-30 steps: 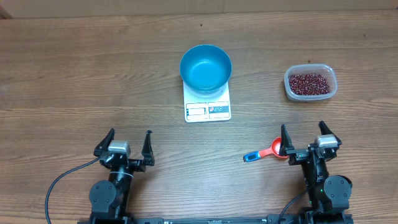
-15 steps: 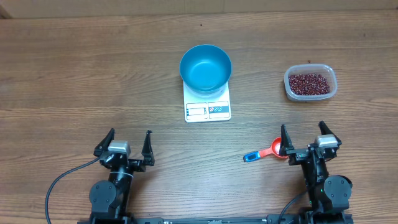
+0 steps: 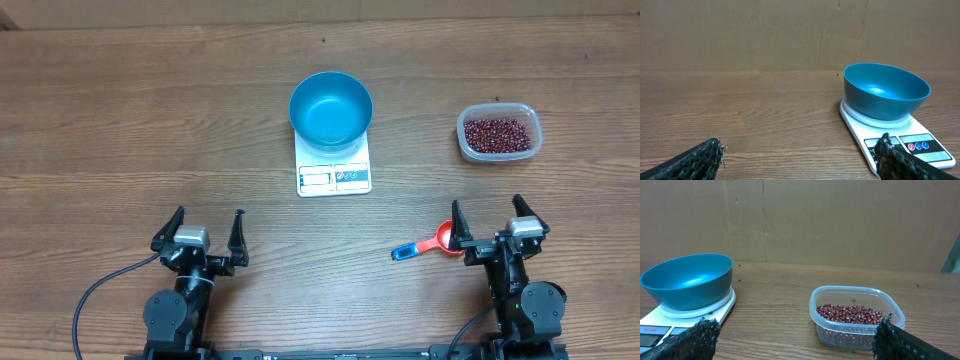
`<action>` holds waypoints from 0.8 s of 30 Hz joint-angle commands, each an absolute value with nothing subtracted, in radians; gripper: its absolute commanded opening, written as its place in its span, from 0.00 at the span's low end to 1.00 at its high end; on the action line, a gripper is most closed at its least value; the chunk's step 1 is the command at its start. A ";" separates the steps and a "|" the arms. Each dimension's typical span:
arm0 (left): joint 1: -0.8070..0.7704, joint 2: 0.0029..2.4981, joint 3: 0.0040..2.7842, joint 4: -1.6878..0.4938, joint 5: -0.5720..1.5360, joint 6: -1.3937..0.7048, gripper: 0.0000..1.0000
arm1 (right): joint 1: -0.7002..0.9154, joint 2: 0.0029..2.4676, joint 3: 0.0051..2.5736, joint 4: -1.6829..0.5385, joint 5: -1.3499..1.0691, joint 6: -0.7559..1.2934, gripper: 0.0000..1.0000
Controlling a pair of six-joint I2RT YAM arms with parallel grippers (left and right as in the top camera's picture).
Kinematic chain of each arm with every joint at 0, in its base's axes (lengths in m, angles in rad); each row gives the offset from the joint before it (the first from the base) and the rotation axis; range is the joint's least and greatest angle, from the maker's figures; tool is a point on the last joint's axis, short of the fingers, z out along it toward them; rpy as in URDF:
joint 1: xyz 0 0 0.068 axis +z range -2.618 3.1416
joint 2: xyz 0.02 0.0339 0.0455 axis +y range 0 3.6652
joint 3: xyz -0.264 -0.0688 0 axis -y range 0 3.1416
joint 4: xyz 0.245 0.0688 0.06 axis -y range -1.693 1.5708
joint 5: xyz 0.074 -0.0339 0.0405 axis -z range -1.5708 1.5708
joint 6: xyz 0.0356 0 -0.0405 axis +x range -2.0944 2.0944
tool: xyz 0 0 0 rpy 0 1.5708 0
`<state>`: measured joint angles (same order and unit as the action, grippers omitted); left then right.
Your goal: Scoop item into bowl and weigh 150g on scale
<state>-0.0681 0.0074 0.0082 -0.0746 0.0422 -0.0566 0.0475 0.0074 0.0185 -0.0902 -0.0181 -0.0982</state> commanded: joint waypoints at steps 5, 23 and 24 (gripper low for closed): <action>-0.072 0.006 0.005 -0.074 0.064 -0.074 1.00 | 0.051 0.004 0.008 -0.084 -0.009 -0.101 1.00; -0.072 0.006 0.005 -0.073 0.064 -0.074 1.00 | 0.051 0.004 0.008 -0.084 -0.009 -0.101 1.00; -0.072 0.006 0.005 -0.070 0.072 -0.074 1.00 | 0.051 0.004 0.008 -0.084 -0.009 -0.101 1.00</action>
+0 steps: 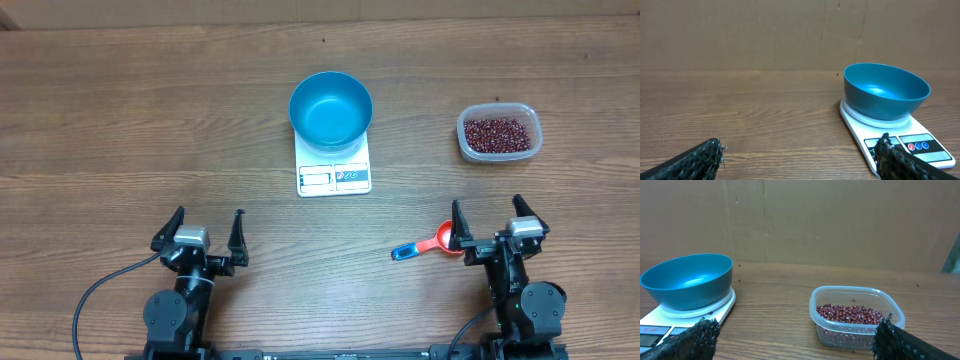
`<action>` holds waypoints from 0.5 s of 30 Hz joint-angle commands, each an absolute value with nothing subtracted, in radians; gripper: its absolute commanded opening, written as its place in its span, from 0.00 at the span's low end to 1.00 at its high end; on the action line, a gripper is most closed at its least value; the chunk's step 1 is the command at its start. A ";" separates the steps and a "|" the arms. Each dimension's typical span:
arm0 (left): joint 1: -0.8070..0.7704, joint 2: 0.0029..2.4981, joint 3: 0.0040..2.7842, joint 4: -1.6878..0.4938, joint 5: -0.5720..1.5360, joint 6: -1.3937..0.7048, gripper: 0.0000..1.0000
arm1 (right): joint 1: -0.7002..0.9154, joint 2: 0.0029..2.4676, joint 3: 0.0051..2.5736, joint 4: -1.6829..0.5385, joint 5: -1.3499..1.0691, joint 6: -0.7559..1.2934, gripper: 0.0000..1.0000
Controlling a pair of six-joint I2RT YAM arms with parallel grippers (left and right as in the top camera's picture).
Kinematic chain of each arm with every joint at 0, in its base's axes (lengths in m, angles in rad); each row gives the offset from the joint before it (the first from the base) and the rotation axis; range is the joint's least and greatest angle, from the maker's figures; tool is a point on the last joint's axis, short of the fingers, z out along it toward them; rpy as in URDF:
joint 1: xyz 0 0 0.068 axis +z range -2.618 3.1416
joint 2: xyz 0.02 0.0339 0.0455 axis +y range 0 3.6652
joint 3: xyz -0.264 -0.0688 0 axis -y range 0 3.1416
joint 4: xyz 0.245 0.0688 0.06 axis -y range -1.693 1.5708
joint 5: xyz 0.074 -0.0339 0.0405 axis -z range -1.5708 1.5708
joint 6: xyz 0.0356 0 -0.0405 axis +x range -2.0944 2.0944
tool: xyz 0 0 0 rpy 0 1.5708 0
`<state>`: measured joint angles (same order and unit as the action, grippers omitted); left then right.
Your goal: Scoop item into bowl and weigh 150g on scale
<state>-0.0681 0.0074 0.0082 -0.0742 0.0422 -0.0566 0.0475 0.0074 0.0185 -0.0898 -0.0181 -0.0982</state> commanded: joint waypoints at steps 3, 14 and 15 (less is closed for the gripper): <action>-0.072 0.007 0.005 -0.052 0.113 -0.074 1.00 | 0.051 0.004 0.008 -0.084 -0.009 -0.101 1.00; -0.072 0.039 0.060 -0.055 0.160 -0.024 0.99 | 0.051 0.004 0.008 -0.084 -0.009 -0.101 1.00; -0.072 0.060 0.072 -0.052 0.173 -0.021 1.00 | 0.051 0.004 0.008 -0.084 -0.009 -0.101 1.00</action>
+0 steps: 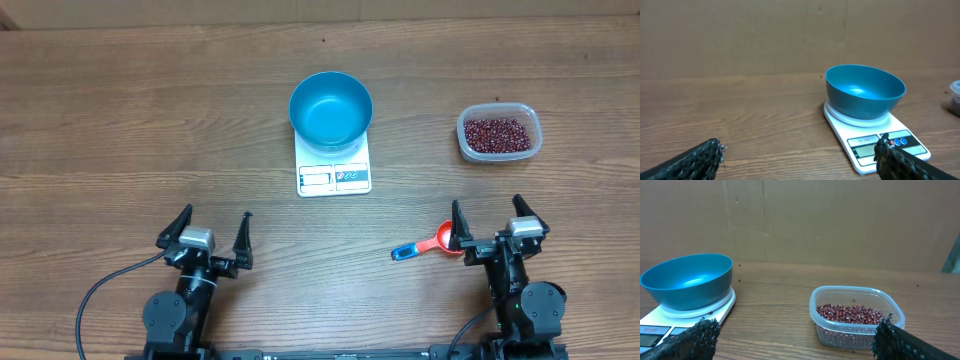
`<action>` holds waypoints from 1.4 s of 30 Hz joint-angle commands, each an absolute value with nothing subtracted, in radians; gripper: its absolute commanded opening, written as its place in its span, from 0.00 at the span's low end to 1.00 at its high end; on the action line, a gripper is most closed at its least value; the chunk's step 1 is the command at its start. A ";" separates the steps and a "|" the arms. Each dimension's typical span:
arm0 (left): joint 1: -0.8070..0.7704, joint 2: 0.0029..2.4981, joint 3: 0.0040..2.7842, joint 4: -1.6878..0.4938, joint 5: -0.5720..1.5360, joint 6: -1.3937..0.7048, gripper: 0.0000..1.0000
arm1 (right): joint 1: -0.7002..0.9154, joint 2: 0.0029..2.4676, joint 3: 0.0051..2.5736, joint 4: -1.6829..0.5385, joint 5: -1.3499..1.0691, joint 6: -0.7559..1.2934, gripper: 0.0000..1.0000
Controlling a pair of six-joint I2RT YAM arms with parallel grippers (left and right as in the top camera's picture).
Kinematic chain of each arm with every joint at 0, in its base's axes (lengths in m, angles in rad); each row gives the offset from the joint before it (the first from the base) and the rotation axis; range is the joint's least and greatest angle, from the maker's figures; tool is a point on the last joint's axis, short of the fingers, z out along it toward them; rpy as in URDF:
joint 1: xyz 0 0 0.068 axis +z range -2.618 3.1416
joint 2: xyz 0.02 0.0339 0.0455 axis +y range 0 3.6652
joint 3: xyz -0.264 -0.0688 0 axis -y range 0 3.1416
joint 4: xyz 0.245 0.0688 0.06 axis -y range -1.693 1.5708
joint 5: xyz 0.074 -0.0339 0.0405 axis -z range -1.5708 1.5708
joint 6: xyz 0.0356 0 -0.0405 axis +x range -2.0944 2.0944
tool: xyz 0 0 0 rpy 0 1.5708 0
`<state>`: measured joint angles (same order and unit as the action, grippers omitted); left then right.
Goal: Scoop item into bowl and weigh 150g on scale
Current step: 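Move the left gripper over the red scoop's blue handle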
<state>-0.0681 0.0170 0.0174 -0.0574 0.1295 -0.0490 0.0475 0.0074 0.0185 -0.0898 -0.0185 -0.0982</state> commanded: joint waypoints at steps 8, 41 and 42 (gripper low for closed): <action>-0.072 0.316 0.246 -0.047 0.220 0.070 1.00 | 0.051 0.004 0.008 -0.084 -0.009 -0.101 1.00; -0.484 1.264 1.399 -0.889 0.259 0.190 1.00 | 0.050 0.552 1.113 -0.964 -0.013 0.214 1.00; -0.512 1.309 1.464 -0.963 0.263 0.202 1.00 | 0.050 0.621 1.200 -1.029 -0.035 0.214 1.00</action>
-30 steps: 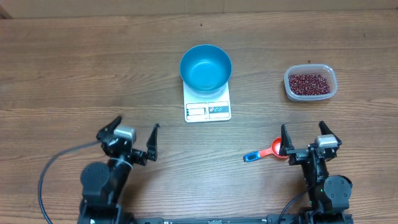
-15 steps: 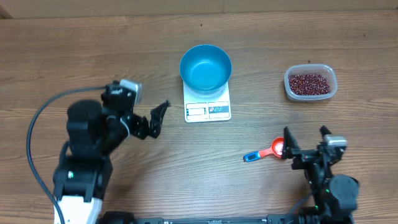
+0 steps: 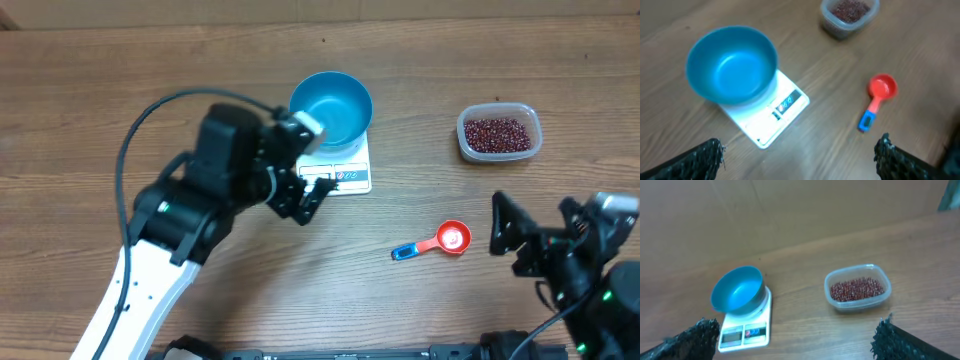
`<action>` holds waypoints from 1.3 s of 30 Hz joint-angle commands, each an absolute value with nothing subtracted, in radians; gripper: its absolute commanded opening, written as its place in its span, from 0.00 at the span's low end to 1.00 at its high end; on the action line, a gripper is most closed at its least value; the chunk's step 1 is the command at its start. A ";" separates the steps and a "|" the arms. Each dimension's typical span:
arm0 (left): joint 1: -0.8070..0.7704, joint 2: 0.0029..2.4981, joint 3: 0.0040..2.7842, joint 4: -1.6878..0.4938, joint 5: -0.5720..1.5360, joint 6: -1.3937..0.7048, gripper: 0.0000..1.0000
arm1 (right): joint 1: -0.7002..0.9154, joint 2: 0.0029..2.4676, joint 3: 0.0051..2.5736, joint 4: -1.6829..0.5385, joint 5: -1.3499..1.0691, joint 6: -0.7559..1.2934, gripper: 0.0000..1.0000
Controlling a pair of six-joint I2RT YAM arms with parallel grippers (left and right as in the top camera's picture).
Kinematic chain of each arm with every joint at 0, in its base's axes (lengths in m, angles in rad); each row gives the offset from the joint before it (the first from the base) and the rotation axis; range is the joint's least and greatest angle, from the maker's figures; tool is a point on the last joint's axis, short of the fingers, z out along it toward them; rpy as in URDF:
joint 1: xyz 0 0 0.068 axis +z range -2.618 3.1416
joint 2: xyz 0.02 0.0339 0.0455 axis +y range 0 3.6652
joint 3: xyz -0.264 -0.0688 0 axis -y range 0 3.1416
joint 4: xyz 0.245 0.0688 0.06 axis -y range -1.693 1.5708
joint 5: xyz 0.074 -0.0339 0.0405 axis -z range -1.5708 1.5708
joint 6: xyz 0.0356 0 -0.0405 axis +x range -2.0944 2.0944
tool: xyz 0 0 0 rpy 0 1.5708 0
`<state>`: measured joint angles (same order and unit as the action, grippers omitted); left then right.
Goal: Scoop item into bowl and weigh 150g on scale
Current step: 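Move the left gripper over the red scoop's blue handle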
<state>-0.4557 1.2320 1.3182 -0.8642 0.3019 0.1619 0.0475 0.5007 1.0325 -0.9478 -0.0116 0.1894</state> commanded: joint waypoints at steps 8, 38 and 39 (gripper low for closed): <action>-0.550 1.406 1.504 -0.989 0.349 0.172 1.00 | 0.050 0.942 1.564 -1.309 -0.076 0.205 1.00; -0.868 2.031 1.505 -0.619 0.354 0.108 0.61 | -0.456 1.209 1.724 -1.377 -0.649 0.024 0.97; -0.868 2.040 1.505 -0.592 0.360 0.100 0.62 | -0.456 1.209 1.724 -1.378 -0.649 0.024 0.97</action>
<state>-0.8612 1.9953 1.4853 -0.6636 0.3080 0.1257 -0.4511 1.2129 1.7027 -1.3777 -0.6319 0.0517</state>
